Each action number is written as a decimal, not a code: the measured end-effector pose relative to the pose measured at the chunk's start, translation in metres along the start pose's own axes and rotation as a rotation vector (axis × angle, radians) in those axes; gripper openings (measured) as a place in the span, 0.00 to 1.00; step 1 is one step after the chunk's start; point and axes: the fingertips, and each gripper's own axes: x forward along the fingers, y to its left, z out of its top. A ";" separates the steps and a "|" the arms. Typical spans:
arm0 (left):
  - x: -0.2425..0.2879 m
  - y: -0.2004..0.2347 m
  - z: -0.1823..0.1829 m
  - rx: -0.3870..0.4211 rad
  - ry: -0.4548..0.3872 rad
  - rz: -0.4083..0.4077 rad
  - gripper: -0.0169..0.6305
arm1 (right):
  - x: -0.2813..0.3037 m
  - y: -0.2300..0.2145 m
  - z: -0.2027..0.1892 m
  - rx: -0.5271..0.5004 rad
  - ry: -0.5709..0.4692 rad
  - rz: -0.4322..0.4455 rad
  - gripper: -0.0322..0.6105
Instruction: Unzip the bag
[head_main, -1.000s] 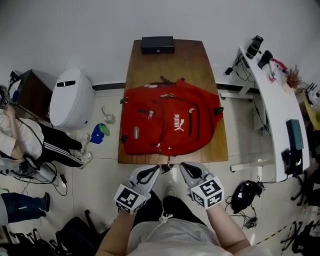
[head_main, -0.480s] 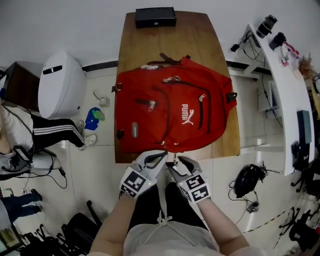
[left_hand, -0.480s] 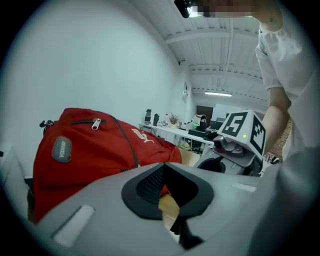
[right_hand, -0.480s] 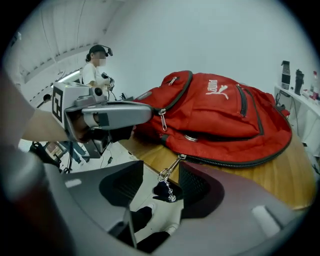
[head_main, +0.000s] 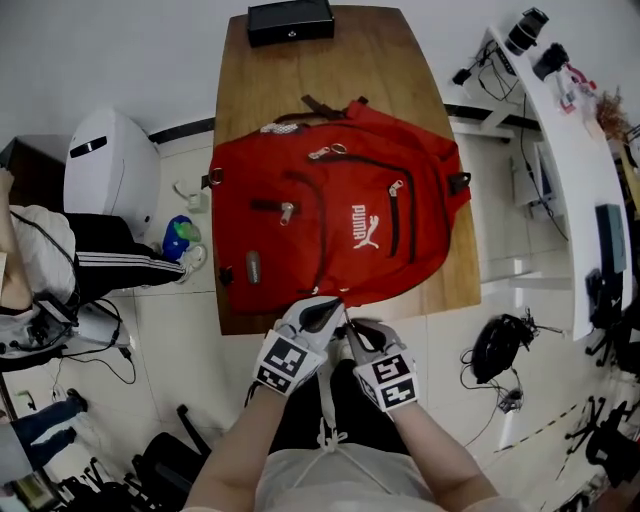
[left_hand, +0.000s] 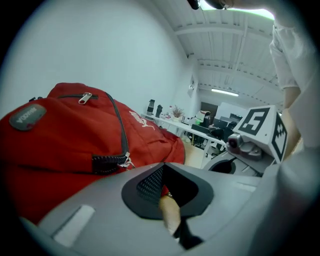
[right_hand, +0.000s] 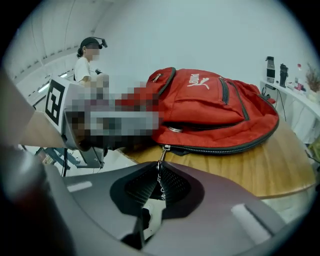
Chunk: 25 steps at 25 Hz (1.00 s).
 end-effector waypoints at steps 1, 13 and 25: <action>0.004 0.001 -0.002 -0.006 0.013 0.015 0.03 | -0.002 -0.004 0.001 -0.023 0.004 -0.005 0.09; 0.029 0.009 -0.023 -0.007 0.210 0.155 0.04 | -0.030 -0.044 0.004 -0.189 0.061 0.048 0.07; 0.028 0.015 -0.028 -0.103 0.250 0.145 0.04 | -0.055 -0.093 0.010 -0.133 0.123 -0.005 0.07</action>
